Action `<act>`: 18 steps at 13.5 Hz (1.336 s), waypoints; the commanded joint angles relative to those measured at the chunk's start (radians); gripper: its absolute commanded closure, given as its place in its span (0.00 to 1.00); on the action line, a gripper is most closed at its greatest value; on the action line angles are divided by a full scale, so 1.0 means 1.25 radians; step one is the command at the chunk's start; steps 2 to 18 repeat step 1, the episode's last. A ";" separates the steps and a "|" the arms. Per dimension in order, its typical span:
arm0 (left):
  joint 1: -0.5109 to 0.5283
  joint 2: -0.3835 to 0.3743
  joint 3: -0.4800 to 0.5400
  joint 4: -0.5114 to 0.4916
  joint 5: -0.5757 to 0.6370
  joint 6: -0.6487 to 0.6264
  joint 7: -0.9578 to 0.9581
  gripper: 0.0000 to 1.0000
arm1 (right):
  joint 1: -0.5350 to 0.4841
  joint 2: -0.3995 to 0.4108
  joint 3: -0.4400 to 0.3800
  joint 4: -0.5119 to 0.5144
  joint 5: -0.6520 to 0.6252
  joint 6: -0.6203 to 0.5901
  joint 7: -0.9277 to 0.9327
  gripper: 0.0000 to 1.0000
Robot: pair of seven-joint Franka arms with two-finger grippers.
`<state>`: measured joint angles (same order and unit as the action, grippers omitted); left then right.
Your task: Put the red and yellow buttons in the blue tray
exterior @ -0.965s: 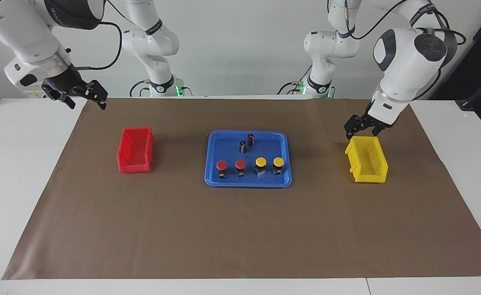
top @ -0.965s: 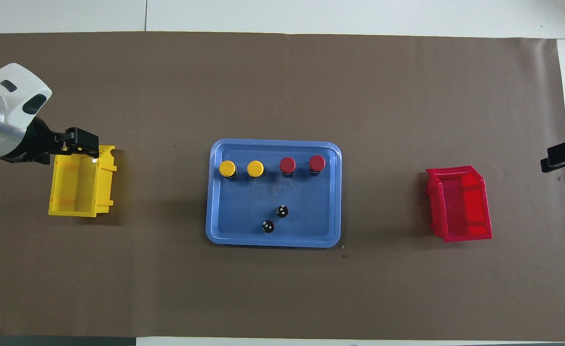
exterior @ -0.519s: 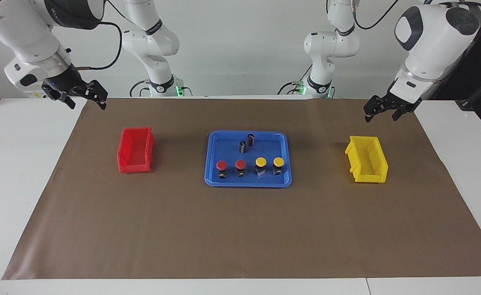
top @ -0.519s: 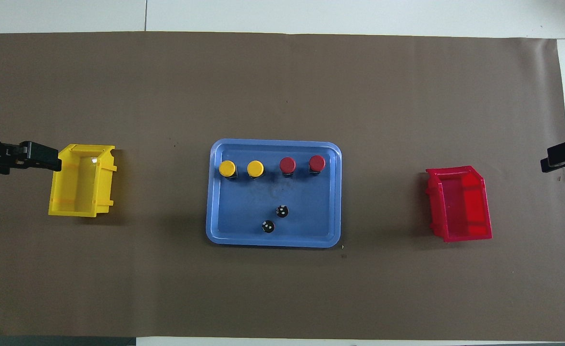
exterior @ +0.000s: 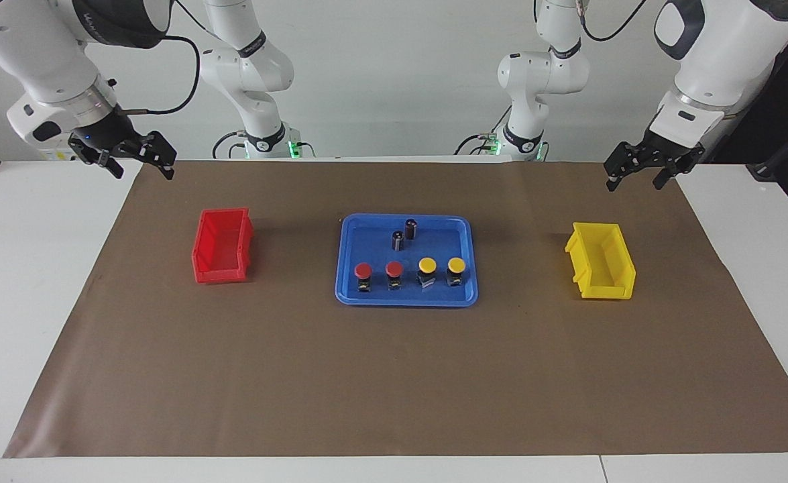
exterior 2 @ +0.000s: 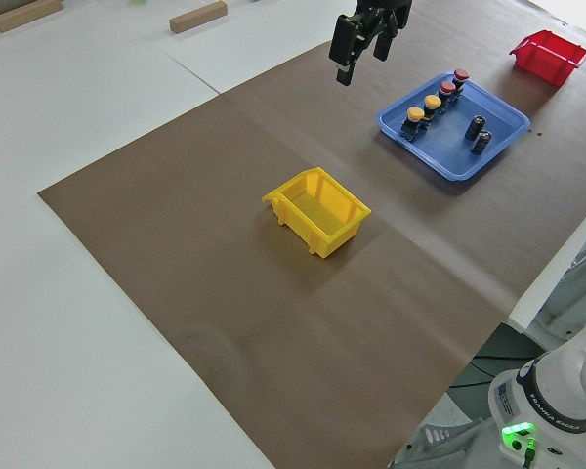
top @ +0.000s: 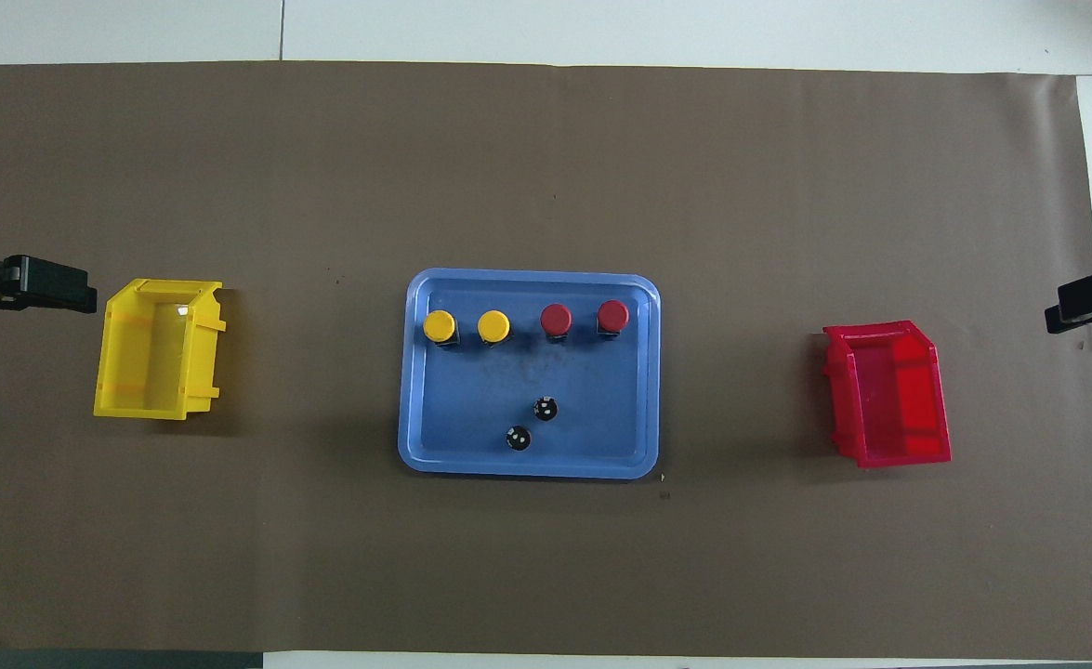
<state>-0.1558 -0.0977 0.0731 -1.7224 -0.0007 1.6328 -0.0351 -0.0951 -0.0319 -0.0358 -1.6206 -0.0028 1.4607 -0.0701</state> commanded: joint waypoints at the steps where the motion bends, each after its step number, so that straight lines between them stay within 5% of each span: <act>1: -0.001 0.017 -0.001 0.038 0.019 -0.041 0.013 0.00 | 0.001 -0.020 0.002 -0.023 -0.005 0.012 -0.002 0.00; 18: -0.001 0.017 -0.001 0.038 0.019 -0.041 0.013 0.00 | 0.001 -0.020 0.002 -0.023 -0.005 0.012 -0.002 0.00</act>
